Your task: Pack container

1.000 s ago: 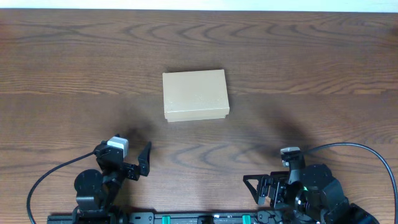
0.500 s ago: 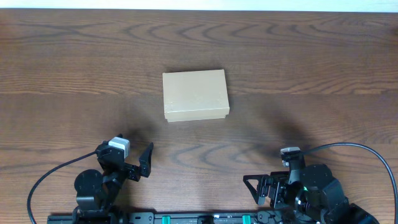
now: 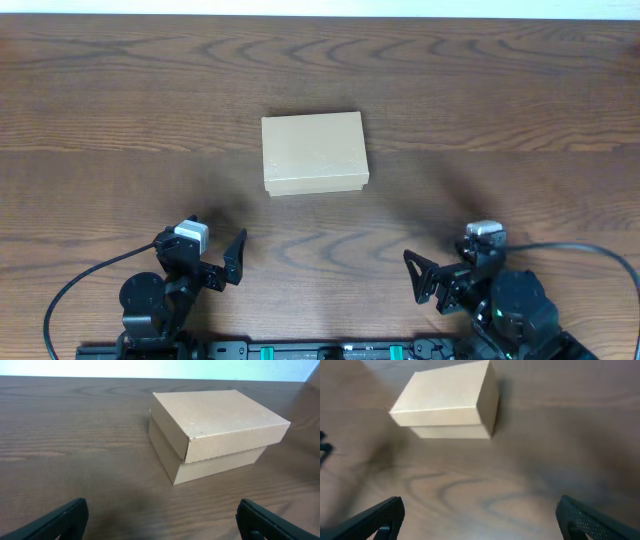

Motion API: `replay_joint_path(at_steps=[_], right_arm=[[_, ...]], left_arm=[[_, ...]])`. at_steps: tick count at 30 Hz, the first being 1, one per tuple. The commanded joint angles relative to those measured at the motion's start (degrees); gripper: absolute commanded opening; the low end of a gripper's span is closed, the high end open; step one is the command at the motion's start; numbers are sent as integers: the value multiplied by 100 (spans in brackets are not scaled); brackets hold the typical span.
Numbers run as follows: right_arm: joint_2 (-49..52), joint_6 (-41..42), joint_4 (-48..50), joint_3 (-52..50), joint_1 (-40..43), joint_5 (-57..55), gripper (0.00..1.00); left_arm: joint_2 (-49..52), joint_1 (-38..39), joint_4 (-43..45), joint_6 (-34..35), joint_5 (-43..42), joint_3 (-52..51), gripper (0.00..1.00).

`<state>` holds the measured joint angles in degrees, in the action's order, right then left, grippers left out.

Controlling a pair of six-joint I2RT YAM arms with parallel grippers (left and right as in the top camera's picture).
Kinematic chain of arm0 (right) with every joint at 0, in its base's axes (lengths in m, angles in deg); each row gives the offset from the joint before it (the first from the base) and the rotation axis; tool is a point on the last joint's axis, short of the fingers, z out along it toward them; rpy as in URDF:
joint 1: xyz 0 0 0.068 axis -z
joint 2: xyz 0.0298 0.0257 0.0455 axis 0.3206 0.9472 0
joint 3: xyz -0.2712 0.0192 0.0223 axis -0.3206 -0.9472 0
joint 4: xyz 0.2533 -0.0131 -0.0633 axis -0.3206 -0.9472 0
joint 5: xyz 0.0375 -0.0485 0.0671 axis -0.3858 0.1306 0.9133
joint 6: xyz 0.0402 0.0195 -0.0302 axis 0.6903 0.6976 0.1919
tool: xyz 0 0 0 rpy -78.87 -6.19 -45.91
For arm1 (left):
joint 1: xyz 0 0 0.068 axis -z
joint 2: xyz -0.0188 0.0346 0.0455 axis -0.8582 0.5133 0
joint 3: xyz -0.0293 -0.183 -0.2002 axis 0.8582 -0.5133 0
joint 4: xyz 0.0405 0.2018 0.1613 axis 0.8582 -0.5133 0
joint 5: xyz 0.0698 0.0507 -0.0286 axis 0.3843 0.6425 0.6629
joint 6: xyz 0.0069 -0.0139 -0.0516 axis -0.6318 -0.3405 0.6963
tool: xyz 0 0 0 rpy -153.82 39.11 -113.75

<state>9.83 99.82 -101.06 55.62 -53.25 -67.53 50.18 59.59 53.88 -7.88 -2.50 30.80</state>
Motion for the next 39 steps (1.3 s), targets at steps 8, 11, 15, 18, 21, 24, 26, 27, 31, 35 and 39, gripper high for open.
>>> replay_joint_path(at_steps=[8,11,15,18,21,24,26,27,31,35,39], right_arm=[[-1198,-1093,960,-1633,-31,-452,99],[-1414,-1043,1300,-2070,-31,-446,99],[-1440,-855,1635,-2354,-31,-402,99],[-1438,-855,1663,-2363,-31,-400,99],[-1438,-855,1661,-2363,-31,-400,99],[-1438,-855,1661,-2363,-31,-400,99],[-1436,-855,1661,-2363,-31,-400,99],[-1436,-855,1661,-2363,-31,-400,99],[-1436,-855,1661,-2363,-31,-400,99],[-1436,-855,1661,-2363,-31,-402,99],[-1436,-855,1661,-2363,-31,-400,99]], left_arm=[[-50,-11,-13,-2,-105,-122,95],[-50,-11,-13,-2,-105,-122,96],[-50,-11,-13,-2,-105,-120,95],[-50,-11,-13,0,-105,-120,95],[-50,-11,-13,-2,-105,-120,95],[-50,-11,-13,-2,-105,-120,95],[-50,-11,-13,-2,-105,-122,95],[-50,-11,-13,-2,-105,-120,95],[-50,-11,-13,0,-105,-120,95],[-50,-11,-13,-2,-105,-120,95],[-50,-11,-13,-2,-105,-120,95]])
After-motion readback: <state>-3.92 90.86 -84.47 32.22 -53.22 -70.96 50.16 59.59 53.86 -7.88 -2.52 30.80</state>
